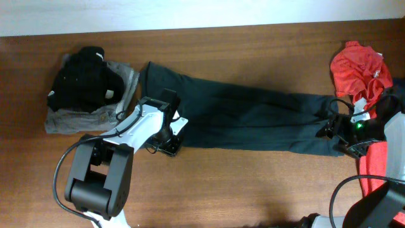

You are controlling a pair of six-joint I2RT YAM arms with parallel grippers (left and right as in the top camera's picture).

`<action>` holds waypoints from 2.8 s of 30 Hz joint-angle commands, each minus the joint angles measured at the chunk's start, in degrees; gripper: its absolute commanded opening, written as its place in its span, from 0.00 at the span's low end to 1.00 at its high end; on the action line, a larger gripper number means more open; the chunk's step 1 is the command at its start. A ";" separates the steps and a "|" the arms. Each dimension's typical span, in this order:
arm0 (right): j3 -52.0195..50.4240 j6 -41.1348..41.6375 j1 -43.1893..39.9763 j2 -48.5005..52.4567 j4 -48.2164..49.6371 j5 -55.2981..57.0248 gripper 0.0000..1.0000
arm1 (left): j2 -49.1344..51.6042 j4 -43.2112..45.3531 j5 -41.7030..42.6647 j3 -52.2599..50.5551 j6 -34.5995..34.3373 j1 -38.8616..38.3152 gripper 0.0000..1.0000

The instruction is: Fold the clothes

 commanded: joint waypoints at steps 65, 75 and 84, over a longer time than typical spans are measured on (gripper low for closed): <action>-0.20 3.69 -0.13 3.89 21.14 8.63 0.73 | -1.81 -7.58 -7.69 35.67 -2.08 4.72 0.68; -0.09 0.87 -2.36 16.70 29.51 8.33 0.74 | -1.81 -15.58 -7.69 41.22 -2.05 7.74 0.69; -0.09 -3.45 -3.89 25.88 34.60 0.61 0.79 | -1.81 -15.54 -7.69 41.22 -2.05 7.80 0.70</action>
